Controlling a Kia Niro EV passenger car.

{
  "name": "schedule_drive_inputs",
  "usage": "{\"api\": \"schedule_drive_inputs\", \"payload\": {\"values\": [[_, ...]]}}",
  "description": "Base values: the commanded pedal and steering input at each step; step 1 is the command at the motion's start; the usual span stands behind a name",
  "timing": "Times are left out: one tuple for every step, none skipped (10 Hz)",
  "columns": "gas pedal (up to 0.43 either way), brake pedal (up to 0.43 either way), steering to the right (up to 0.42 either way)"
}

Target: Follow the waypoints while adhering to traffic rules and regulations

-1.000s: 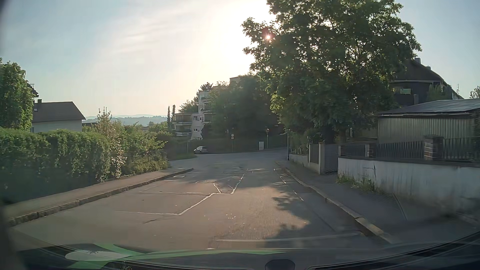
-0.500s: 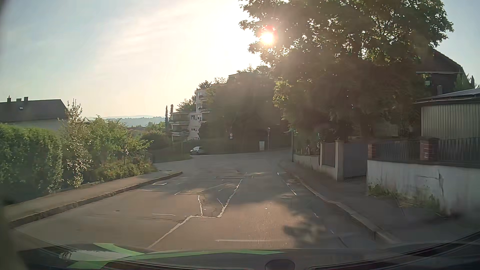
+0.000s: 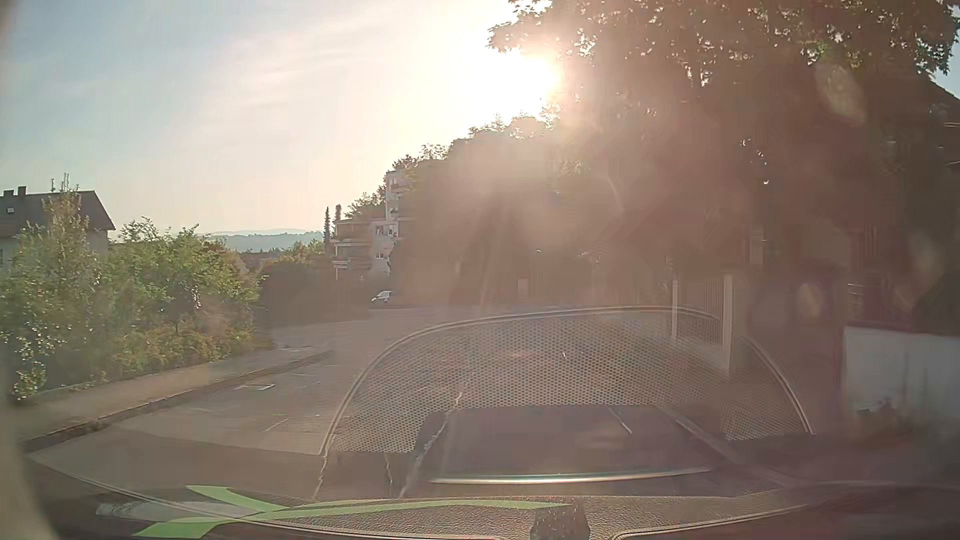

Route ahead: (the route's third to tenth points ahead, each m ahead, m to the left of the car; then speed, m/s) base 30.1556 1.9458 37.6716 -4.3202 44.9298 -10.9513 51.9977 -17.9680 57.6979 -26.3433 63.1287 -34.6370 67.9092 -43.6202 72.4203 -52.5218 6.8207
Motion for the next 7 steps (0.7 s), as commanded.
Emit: {"api": "schedule_drive_inputs", "payload": {"values": [[0.0,0.171,0.001],[0.0,0.171,-0.001],[0.0,0.177,-0.002],[0.0,0.177,-0.003],[0.0,0.183,-0.003],[0.0,0.183,-0.003],[0.0,0.183,-0.003]]}}
